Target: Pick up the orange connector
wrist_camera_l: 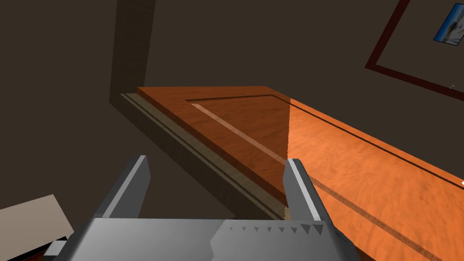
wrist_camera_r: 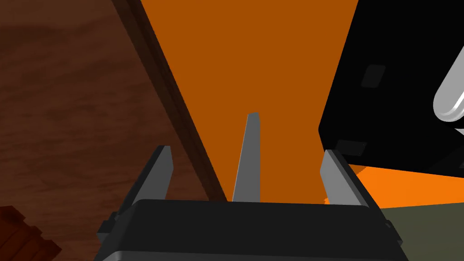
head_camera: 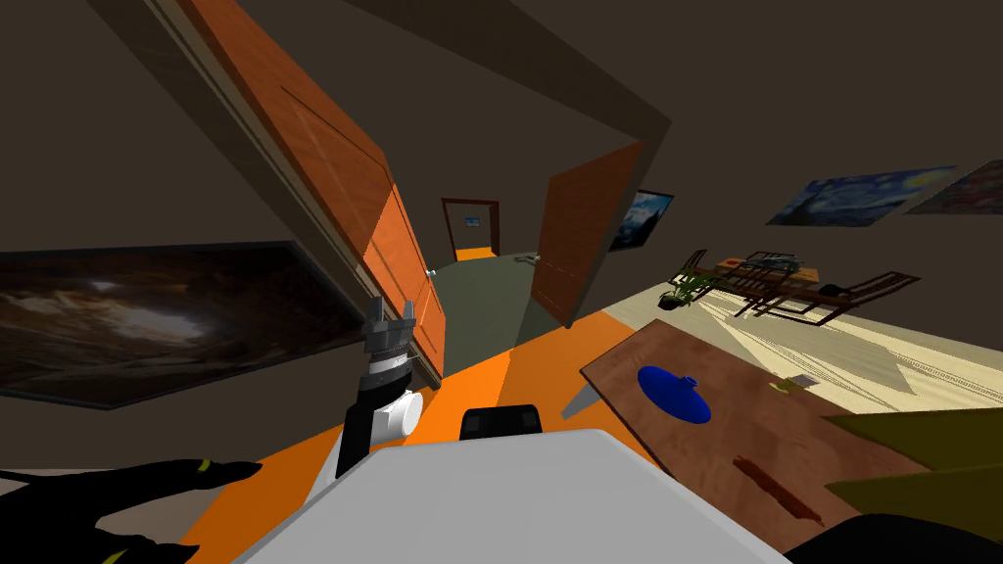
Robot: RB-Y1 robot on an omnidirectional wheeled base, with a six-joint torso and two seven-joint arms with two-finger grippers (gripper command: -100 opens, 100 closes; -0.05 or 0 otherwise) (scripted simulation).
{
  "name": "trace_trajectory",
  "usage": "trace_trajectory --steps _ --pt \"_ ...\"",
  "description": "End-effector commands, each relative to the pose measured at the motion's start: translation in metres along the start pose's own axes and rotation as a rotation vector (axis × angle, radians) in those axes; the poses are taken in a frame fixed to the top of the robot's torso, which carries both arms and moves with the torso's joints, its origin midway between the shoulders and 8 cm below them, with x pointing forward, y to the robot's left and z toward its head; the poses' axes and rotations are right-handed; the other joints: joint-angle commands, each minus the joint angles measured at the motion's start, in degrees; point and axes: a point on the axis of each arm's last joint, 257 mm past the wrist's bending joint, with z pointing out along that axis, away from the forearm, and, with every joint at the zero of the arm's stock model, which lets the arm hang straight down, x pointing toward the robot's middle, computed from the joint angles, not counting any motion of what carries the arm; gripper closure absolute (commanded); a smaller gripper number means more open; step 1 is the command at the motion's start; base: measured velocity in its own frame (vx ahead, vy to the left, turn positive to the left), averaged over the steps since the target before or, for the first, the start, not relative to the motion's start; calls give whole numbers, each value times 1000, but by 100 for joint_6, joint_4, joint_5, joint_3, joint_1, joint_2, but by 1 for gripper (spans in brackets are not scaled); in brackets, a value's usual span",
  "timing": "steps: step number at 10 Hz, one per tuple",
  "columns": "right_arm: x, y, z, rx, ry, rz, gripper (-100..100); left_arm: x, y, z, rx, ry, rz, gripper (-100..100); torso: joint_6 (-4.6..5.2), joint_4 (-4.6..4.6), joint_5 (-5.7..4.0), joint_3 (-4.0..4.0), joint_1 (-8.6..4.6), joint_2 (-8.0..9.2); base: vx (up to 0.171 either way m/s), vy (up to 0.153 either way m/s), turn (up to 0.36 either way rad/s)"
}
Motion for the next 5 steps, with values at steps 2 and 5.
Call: trace_trajectory --steps 2,5 --pt "18 -16 -6 28 35 -9 -100 0 0 0 0 0 0 0 3 -1 -3 -2 -5 -3 63 -88 58" --pt "48 -37 -19 56 111 -57 -100 0 0 0 0 0 0 0 4 -1 -3 -2 -3 -1 94 -117 114"
